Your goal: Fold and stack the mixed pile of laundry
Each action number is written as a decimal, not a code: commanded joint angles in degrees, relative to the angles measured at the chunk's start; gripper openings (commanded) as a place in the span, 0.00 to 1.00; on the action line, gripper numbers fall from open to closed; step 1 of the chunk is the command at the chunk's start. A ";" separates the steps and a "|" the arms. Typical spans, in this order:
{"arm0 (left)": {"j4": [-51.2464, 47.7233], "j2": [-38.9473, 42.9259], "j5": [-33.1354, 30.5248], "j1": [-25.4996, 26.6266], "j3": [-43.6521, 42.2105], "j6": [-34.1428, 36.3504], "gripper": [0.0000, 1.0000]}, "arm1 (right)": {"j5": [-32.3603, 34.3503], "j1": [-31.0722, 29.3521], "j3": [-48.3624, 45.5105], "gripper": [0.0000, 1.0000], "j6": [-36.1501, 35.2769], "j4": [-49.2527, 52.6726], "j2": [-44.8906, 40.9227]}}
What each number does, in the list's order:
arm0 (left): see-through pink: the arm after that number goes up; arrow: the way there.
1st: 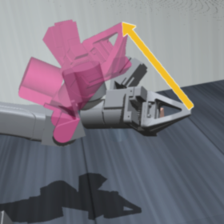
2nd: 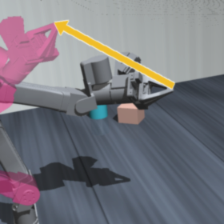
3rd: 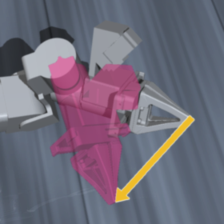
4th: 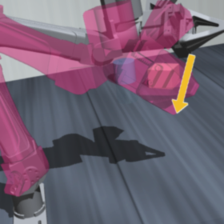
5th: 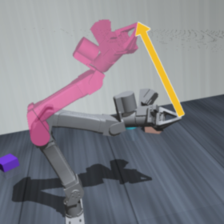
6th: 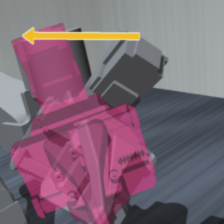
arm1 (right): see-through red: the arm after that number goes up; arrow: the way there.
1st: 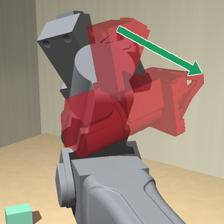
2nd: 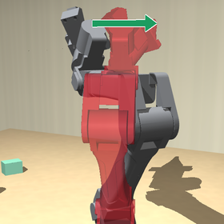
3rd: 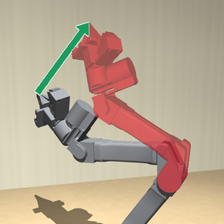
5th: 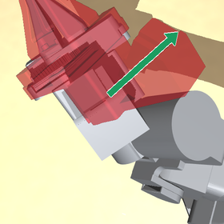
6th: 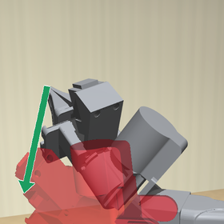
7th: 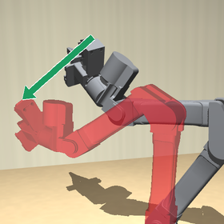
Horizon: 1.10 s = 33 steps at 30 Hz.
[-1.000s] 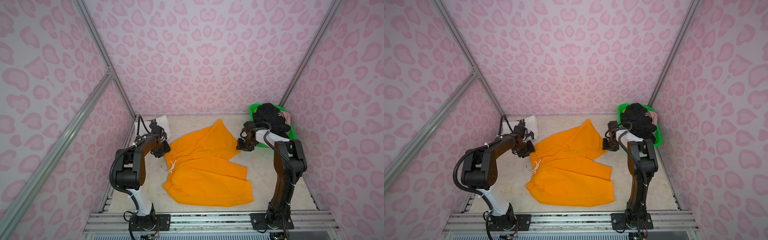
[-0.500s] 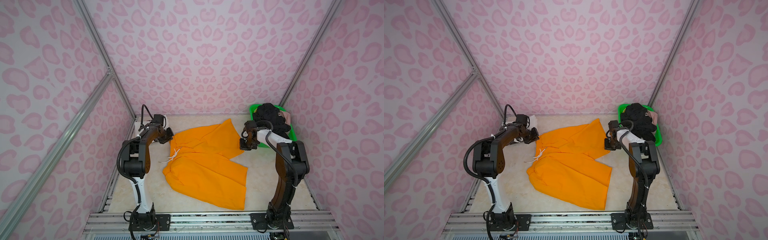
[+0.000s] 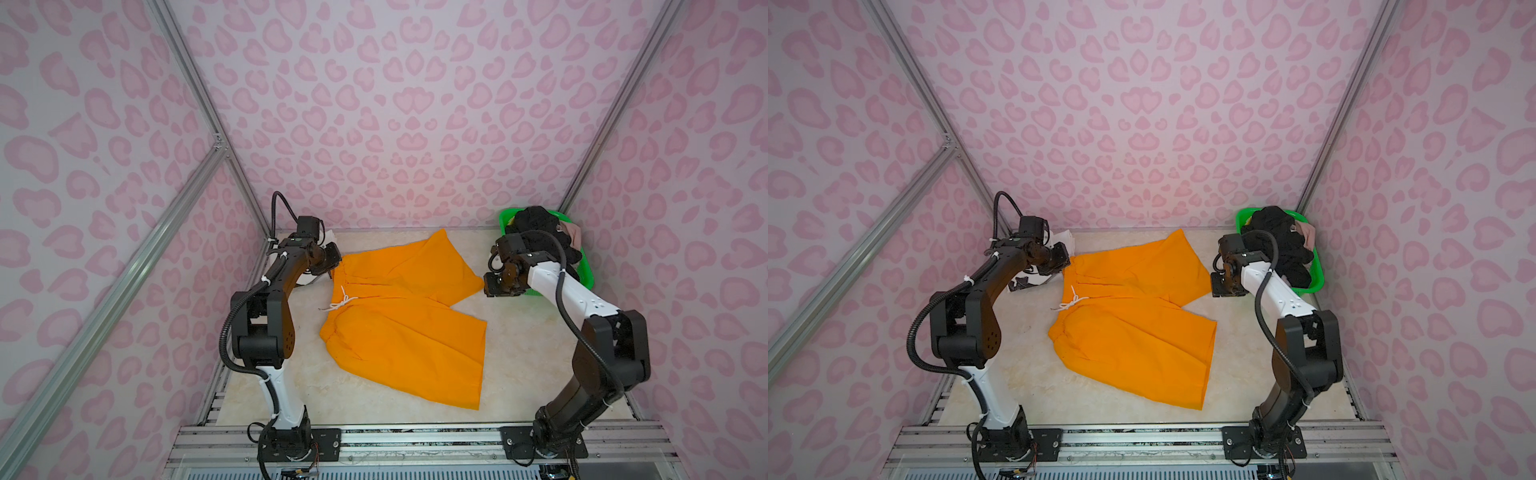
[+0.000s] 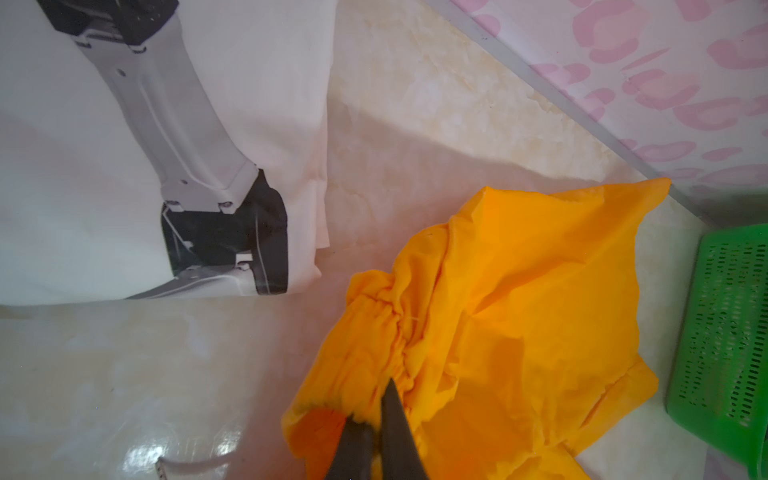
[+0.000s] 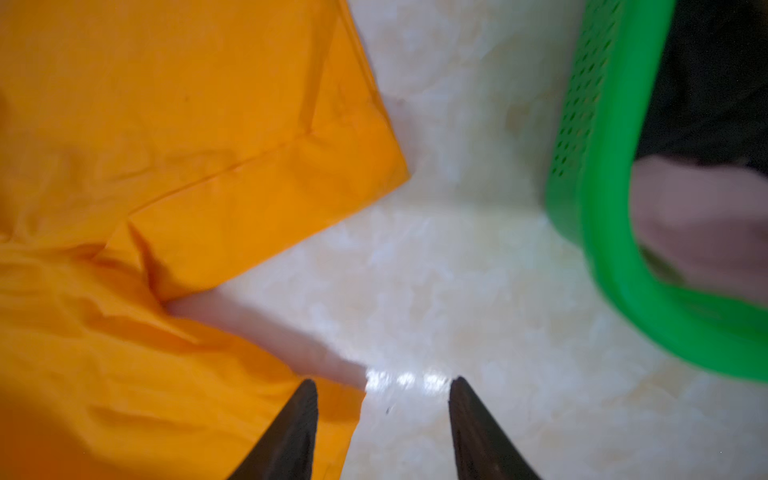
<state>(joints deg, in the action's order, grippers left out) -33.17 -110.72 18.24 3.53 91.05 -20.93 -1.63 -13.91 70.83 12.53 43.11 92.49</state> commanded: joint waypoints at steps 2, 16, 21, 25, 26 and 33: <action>0.13 -1.35 0.98 -0.08 -0.04 0.96 0.03 | -11.62 -0.44 -12.90 0.49 6.40 -0.06 -7.95; -1.75 -3.72 2.33 -0.08 1.86 1.74 0.03 | -15.30 -1.12 -25.15 0.30 10.04 -18.08 -4.91; -2.54 -4.23 2.41 -0.06 2.32 1.95 0.03 | -14.37 -0.77 -24.15 0.28 8.84 -19.01 -2.57; -3.02 -4.42 2.15 -0.02 2.56 2.29 0.03 | -13.72 -0.44 -23.81 0.27 8.19 -19.29 -1.82; -3.22 -4.42 2.15 -0.08 2.64 2.30 0.03 | -13.23 -0.24 -23.89 0.27 7.90 -19.42 -1.75; -4.51 -5.03 2.15 -0.02 4.00 2.82 0.03 | -17.05 1.16 -25.23 0.15 5.89 -21.84 -2.69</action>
<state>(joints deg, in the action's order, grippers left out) -36.58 -115.13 20.40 3.51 93.78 -19.22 -16.49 -13.04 46.02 19.84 22.63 90.30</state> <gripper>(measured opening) 0.065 0.173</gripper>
